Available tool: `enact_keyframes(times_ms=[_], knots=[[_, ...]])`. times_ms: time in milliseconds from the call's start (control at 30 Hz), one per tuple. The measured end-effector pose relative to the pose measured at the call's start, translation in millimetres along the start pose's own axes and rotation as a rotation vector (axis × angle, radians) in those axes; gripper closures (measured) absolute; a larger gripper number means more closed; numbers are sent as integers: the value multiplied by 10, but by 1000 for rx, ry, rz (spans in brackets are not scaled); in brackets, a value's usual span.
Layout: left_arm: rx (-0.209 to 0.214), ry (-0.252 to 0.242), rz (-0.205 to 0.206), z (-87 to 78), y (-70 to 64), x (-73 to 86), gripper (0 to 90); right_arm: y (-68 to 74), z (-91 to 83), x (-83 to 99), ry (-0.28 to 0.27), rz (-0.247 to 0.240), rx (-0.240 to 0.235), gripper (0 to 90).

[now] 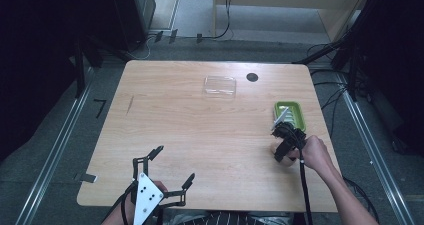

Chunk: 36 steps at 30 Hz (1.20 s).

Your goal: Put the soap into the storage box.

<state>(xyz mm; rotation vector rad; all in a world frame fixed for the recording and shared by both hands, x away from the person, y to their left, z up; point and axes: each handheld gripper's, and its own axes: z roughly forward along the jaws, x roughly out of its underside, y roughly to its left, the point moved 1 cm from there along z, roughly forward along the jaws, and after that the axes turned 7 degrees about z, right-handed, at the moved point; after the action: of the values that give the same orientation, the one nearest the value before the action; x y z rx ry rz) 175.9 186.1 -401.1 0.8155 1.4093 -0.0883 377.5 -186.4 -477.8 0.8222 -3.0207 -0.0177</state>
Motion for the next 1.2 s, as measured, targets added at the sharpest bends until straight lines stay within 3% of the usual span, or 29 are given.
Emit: enact_keyframes(times_ms=[1200], knots=[[-1,1,-3,2,4,1,12,-72,-255,33,-9,3,9,334]])
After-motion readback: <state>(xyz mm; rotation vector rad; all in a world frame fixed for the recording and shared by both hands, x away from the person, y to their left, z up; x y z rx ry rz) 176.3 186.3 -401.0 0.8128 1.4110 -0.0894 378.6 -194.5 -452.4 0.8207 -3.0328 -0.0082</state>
